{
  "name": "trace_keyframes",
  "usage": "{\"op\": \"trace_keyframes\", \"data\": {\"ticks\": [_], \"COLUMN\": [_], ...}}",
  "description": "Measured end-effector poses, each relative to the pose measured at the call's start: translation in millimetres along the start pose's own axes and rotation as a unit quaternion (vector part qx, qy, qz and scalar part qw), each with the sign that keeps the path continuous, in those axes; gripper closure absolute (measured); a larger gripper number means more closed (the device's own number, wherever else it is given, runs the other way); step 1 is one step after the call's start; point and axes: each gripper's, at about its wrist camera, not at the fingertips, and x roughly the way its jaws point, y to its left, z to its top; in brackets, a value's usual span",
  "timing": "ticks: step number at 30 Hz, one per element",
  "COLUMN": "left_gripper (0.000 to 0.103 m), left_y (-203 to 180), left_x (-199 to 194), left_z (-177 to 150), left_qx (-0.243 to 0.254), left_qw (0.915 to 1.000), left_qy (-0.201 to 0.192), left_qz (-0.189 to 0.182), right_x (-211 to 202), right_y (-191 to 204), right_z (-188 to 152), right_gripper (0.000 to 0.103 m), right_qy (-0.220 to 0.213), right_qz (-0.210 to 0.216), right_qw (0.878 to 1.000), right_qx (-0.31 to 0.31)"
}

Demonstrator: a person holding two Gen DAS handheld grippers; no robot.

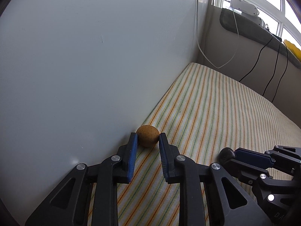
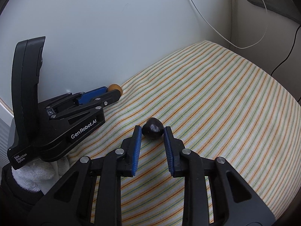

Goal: Organize fruits
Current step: 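Carry the plum in the right gripper and kiwi in the left over the plate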

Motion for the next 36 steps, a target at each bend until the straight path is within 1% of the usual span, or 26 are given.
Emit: {"op": "trace_keyframes", "data": {"ticks": [8,14,17,20,27,34,36], "left_gripper": [0.082,0.082,0.082,0.082,0.082,0.082,0.082], "left_y": [-1,-8,-11,-18,-53,-97,-111], "left_x": [-13,-27,-37,-51,-80,-100,-106], "left_z": [-3,-9,-12,-16,-25,-32,-37], "left_qx": [0.005,0.010,0.008,0.016,0.041,0.066,0.077], "left_qw": [0.9998,0.9988,0.9973,0.9956,0.9875,0.9758,0.9711], "left_qy": [-0.013,-0.020,-0.020,-0.027,-0.037,-0.038,-0.034], "left_qz": [-0.016,-0.043,-0.070,-0.089,-0.148,-0.205,-0.223], "right_x": [-19,-31,-47,-67,-115,-170,-185], "right_y": [-1,-9,-12,-13,-17,-32,-38], "right_z": [-6,-10,-17,-24,-40,-70,-79], "right_gripper": [0.079,0.079,0.079,0.079,0.079,0.079,0.079], "right_qy": [-0.016,-0.025,-0.032,-0.045,-0.073,-0.105,-0.114], "right_qz": [0.000,-0.002,-0.004,-0.011,-0.032,-0.064,-0.075], "right_qw": [1.000,1.000,0.999,0.999,0.996,0.990,0.988], "right_qx": [0.004,0.018,0.023,0.023,0.036,0.067,0.076]}}
